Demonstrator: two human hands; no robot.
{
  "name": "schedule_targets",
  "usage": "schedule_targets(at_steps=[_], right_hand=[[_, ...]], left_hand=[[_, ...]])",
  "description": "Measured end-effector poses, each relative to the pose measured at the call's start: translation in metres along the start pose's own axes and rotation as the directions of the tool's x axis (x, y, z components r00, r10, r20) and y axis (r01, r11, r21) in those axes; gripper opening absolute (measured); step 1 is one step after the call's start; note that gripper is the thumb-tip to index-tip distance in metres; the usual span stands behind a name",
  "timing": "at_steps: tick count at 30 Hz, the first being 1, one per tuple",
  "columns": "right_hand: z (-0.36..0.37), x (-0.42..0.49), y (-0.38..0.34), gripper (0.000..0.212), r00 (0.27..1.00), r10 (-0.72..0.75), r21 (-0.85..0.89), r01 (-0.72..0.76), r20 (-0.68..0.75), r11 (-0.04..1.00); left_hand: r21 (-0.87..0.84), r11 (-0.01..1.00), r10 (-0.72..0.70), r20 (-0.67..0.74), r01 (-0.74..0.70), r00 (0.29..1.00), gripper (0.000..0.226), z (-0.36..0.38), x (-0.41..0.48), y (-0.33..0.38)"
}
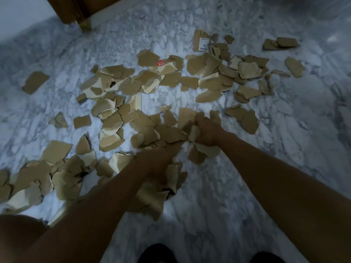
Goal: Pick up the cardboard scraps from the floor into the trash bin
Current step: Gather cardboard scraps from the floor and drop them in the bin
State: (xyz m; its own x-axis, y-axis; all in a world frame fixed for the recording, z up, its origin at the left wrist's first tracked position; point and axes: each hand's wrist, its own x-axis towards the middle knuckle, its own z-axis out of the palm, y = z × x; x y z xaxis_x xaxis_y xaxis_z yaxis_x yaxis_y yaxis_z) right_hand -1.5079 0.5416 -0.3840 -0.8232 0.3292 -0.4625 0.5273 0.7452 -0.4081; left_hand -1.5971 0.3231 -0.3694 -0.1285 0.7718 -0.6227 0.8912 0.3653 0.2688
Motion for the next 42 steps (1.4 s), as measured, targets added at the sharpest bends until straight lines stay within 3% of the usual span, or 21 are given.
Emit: schedule_targets(at_steps=[1, 3, 4, 5, 6, 7, 8, 9, 10, 15, 20, 22, 26, 29, 31, 34, 38, 42], right_hand=[[-0.007, -0.004, 0.004, 0.071, 1.0, -0.014, 0.07, 0.015, -0.015, 0.997], [-0.02, -0.013, 0.014, 0.075, 0.998, -0.011, 0.149, 0.02, -0.063, 0.989], [-0.026, -0.019, 0.017, 0.073, 0.997, -0.007, 0.167, 0.02, -0.082, 0.986], [-0.03, -0.024, 0.022, 0.067, 0.996, -0.002, 0.181, 0.018, -0.086, 0.983], [-0.033, -0.029, 0.026, 0.061, 0.997, 0.015, 0.169, -0.002, -0.075, 0.986], [-0.033, -0.032, 0.03, 0.054, 0.998, 0.017, 0.161, -0.008, -0.058, 0.987], [-0.032, -0.037, 0.031, 0.048, 0.999, 0.024, 0.154, -0.017, -0.044, 0.988], [-0.03, -0.04, 0.032, 0.042, 0.999, 0.018, 0.155, -0.01, -0.049, 0.988], [-0.028, -0.043, 0.033, 0.039, 0.998, 0.014, 0.153, -0.005, -0.058, 0.988], [-0.013, -0.044, 0.04, 0.032, 0.993, -0.026, 0.179, 0.046, -0.114, 0.983], [-0.016, -0.047, 0.047, 0.062, 0.995, -0.01, 0.124, 0.022, -0.096, 0.992], [-0.028, -0.049, 0.049, 0.075, 0.996, 0.046, 0.08, -0.041, -0.07, 0.996], [-0.079, -0.055, 0.063, 0.056, 0.99, 0.14, -0.014, -0.14, -0.037, 0.99], [-0.12, -0.073, 0.079, 0.066, 0.952, 0.307, 0.029, -0.307, 0.005, 0.951], [-0.131, -0.081, 0.099, 0.081, 0.904, 0.427, 0.059, -0.427, 0.011, 0.902], [-0.124, -0.079, 0.14, 0.087, 0.839, 0.543, 0.213, -0.536, 0.03, 0.817], [-0.088, -0.053, 0.181, 0.095, 0.822, 0.567, 0.445, -0.526, 0.05, 0.725], [-0.043, -0.02, 0.193, 0.102, 0.835, 0.551, 0.351, -0.516, 0.0, 0.781]], left_hand=[[0.078, 0.997, -0.021, 0.021, 0.019, 1.0, 0.049, 0.008, 0.001, -0.001], [0.067, 0.998, -0.023, 0.08, 0.017, 0.997, 0.056, 0.021, 0.001, 0.004], [0.082, 0.996, 0.017, 0.165, -0.031, 0.986, 0.052, 0.021, -0.002, 0.009], [0.088, 0.983, 0.143, 0.206, -0.164, 0.968, 0.041, 0.024, 0.0, 0.017], [-0.022, 0.981, 0.195, 0.205, -0.194, 0.959, 0.036, 0.027, 0.001, 0.025], [-0.034, 0.985, 0.172, 0.188, -0.168, 0.967, 0.045, 0.022, 0.002, 0.034], [0.114, 0.968, 0.194, 0.222, -0.223, 0.956, 0.067, 0.024, 0.004, 0.038], [0.141, 0.978, 0.129, 0.177, -0.154, 0.976, 0.085, 0.031, 0.003, 0.04], [0.033, 0.997, 0.06, 0.104, -0.064, 0.993, 0.092, 0.035, 0.002, 0.042], [0.025, 0.998, 0.06, 0.039, -0.061, 0.997, 0.081, 0.052, 0.009, 0.037], [-0.17, 0.985, -0.017, -0.069, 0.005, 0.997, 0.065, 0.045, 0.021, 0.031], [-0.287, 0.958, -0.059, -0.181, 0.005, 0.982, 0.064, 0.024, 0.027, 0.025], [-0.403, 0.913, -0.082, -0.332, -0.063, 0.94, 0.071, -0.05, 0.03, 0.024], [-0.387, 0.921, -0.111, -0.372, -0.046, 0.922, 0.094, -0.105, 0.033, 0.03], [-0.392, 0.92, -0.125, -0.354, -0.025, 0.927, 0.085, -0.132, 0.046, 0.038], [-0.347, 0.936, -0.157, -0.273, 0.055, 0.949, 0.057, -0.15, 0.08, 0.054], [-0.412, 0.91, -0.157, -0.223, 0.052, 0.962, 0.052, -0.137, 0.132, 0.061], [-0.36, 0.931, -0.134, -0.184, 0.06, 0.974, 0.045, -0.123, 0.174, 0.07]])
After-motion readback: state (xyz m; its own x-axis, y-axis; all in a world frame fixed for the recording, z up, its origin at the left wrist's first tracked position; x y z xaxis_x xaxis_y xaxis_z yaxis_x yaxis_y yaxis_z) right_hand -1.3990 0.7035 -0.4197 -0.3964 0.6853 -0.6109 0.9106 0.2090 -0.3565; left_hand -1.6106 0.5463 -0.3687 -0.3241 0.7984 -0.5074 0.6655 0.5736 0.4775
